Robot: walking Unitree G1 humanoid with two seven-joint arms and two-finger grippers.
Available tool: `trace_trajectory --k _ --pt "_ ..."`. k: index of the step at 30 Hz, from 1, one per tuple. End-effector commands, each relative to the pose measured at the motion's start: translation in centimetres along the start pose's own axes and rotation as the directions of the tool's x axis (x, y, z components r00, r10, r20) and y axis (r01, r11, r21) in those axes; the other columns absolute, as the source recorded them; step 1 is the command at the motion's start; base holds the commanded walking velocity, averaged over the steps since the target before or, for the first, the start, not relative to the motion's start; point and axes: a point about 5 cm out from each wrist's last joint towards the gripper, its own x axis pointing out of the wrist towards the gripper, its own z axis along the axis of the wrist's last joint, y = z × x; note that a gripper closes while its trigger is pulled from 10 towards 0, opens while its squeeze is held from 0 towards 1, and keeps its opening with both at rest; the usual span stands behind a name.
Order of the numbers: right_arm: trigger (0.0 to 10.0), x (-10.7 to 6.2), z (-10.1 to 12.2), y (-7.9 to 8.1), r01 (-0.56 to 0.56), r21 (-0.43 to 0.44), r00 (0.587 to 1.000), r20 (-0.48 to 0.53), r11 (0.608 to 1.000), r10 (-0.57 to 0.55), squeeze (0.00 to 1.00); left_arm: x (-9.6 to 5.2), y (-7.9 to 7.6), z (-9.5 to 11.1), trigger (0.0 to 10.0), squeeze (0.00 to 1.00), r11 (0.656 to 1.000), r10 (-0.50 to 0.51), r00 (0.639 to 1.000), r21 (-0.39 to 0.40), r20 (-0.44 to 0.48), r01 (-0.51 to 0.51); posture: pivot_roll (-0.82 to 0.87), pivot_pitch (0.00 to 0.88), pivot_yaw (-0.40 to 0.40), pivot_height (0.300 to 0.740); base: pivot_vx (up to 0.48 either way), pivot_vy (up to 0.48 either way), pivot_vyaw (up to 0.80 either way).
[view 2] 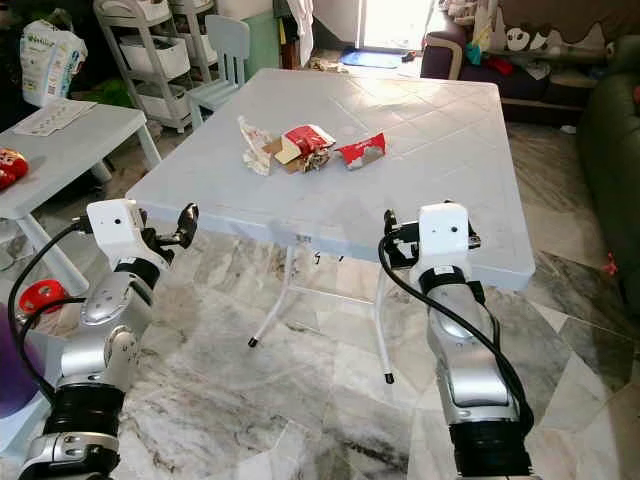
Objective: Picking trash to rubbish bin
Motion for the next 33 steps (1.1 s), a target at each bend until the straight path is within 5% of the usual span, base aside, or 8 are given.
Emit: trace_trajectory --k 1,19,33 --pt "10.0 0.5 0.7 0.9 -0.038 0.013 0.999 0.029 0.999 0.038 0.00 0.1 0.2 0.7 10.0 0.00 1.000 0.011 1.000 0.024 0.028 -0.012 -0.03 0.000 -0.007 0.740 0.000 0.000 0.00" --pt "10.0 0.9 1.6 1.4 -0.063 0.028 0.996 0.067 0.998 0.061 0.00 0.2 0.6 2.3 10.0 0.00 1.000 0.011 0.995 0.012 0.097 -0.012 -0.01 0.000 -0.020 0.740 0.000 0.000 0.00" --pt "10.0 0.8 1.8 2.9 -0.101 0.029 0.992 0.085 0.994 0.099 0.00 -0.2 0.5 2.6 10.0 0.00 1.000 -0.026 0.994 -0.014 0.109 0.027 0.00 0.008 -0.007 0.740 0.385 0.000 0.00"
